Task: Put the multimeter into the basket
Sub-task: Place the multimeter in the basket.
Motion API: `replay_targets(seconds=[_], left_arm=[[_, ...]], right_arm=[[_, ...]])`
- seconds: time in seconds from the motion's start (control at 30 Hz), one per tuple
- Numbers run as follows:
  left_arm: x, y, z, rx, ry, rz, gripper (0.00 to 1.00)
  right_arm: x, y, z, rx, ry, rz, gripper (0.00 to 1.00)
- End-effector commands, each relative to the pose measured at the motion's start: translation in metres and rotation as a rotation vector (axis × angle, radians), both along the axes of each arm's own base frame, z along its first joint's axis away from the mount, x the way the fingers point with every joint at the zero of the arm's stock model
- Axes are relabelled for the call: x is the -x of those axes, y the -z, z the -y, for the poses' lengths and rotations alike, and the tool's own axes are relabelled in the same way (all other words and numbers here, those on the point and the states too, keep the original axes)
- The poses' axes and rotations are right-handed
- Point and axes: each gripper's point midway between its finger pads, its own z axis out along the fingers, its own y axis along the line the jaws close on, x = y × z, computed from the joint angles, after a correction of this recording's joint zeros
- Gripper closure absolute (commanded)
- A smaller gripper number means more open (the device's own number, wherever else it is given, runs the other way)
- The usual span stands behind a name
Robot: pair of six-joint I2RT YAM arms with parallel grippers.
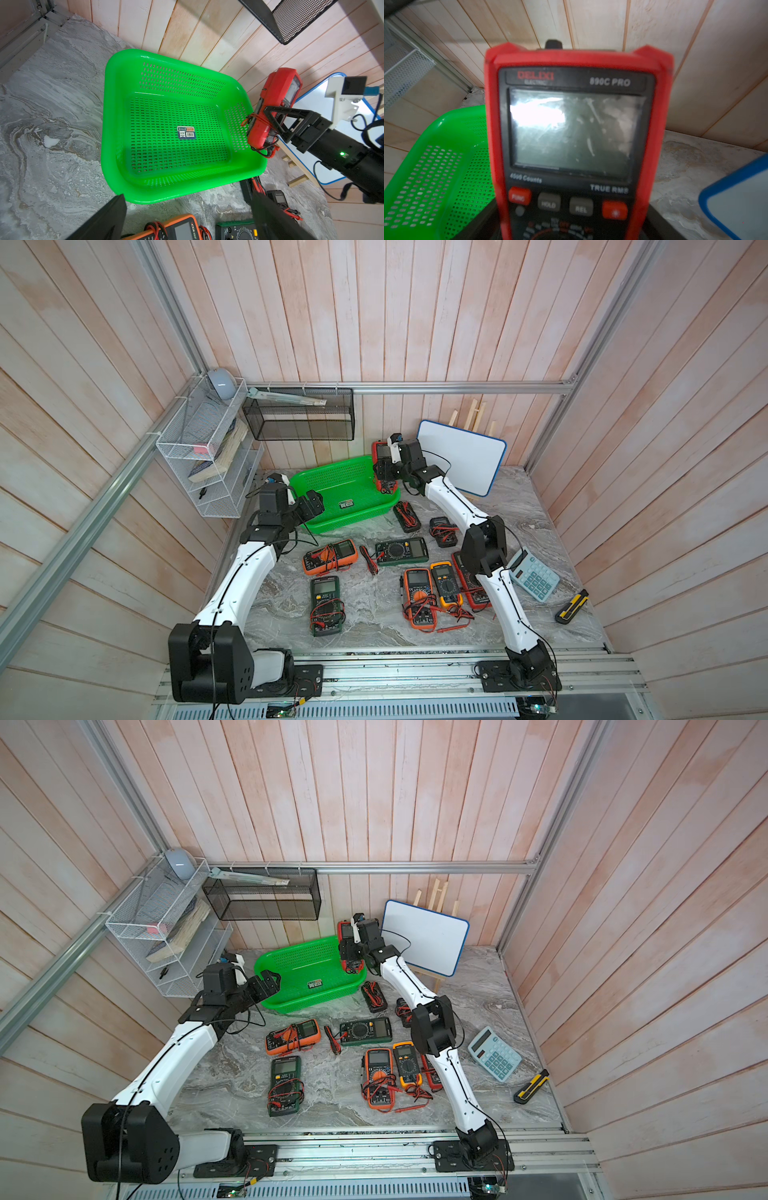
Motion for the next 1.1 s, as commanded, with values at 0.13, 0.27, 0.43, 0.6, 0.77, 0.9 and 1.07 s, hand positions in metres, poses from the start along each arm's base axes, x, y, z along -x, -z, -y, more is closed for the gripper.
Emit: replay_targets(seconds=[0.13, 0.27, 0.43, 0.6, 0.77, 0.9, 1.07], left_arm=[[-0.001, 0.005, 0.005, 0.015, 0.008, -0.015, 0.0], [-0.001, 0.006, 0.007, 0.016, 0.012, -0.019, 0.0], [-0.001, 0.009, 0.01, 0.021, 0.018, -0.022, 0.0], [-0.002, 0.009, 0.012, 0.022, 0.025, -0.022, 0.0], [-0.002, 0.01, 0.013, 0.022, 0.022, -0.026, 0.0], [-0.006, 0.007, 0.014, 0.022, 0.027, -0.022, 0.0], [-0.006, 0.021, 0.017, 0.04, 0.032, -0.042, 0.0]], right_arm=[[0.015, 0.016, -0.026, 0.073, -0.071, 0.044, 0.64], [0.021, 0.035, -0.025, 0.109, -0.064, 0.007, 0.63], [0.026, 0.049, -0.015, 0.162, -0.04, -0.032, 0.59], [0.032, 0.056, -0.005, 0.198, -0.012, -0.07, 0.57], [0.035, 0.067, 0.007, 0.244, 0.021, -0.108, 0.54], [0.033, 0.075, 0.017, 0.273, 0.046, -0.129, 0.48], [0.028, 0.079, 0.037, 0.278, 0.109, -0.148, 0.42]])
